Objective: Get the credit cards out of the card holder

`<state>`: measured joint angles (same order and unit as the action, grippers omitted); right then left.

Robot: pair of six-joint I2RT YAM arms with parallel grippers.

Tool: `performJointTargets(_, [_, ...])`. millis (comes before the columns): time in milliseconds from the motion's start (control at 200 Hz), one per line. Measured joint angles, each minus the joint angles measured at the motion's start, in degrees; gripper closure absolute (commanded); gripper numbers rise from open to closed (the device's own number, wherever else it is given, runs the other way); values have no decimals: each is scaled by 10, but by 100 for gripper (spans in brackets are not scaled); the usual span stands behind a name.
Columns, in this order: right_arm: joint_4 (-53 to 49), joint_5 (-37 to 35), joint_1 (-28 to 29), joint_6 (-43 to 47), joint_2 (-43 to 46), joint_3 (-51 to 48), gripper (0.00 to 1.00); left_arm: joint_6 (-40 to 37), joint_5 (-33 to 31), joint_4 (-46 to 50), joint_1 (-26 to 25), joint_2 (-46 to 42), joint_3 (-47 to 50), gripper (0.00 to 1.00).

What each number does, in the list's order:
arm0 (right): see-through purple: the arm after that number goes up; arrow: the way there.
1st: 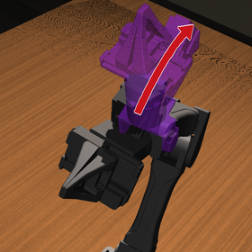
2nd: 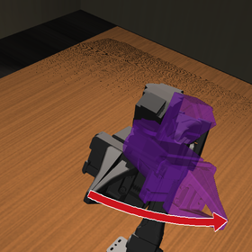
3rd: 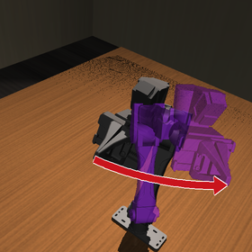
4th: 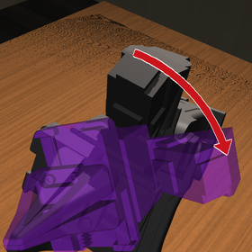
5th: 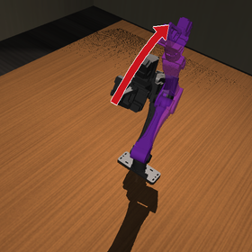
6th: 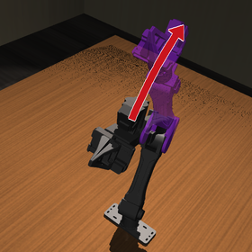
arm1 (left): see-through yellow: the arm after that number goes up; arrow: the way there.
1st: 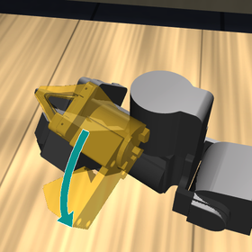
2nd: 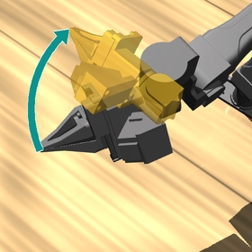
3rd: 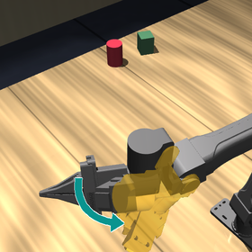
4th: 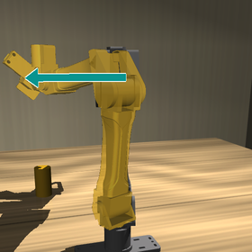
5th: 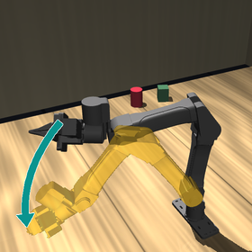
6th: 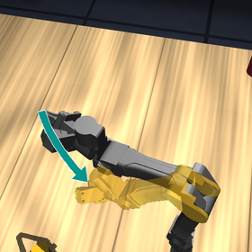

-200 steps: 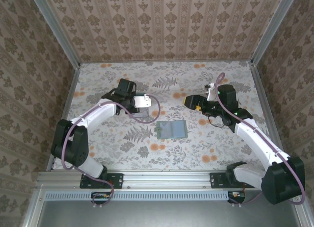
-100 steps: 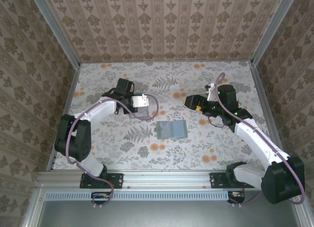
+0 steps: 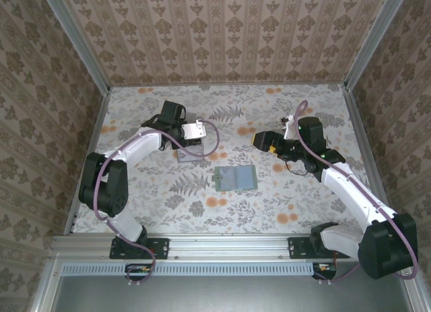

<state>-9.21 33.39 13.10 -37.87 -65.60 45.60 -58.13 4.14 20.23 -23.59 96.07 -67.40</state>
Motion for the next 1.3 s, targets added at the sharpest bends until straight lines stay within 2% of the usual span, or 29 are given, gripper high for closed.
performJointTargets(120, [0, 0, 0, 0, 0, -5, 0, 11, -10, -3, 3, 0, -1, 53])
performJointTargets(360, [1, 0, -1, -2, 0, -14, 0, 26, 30, 17, 8, 0, -2, 39])
performJointTargets(485, [2, 0, -1, -7, 0, -22, 0, 32, 59, 34, 11, -2, -2, 38])
performJointTargets(625, [2, 0, -1, -13, 2, -24, 0, 33, 61, 37, 11, -2, -2, 38])
performJointTargets(855, [2, 0, -1, -13, 21, -26, 0, 37, 39, 28, 11, 15, -2, 39])
performJointTargets(1300, [1, 0, -1, -14, 37, -35, 0, 69, -41, -6, 8, 35, -22, 39])
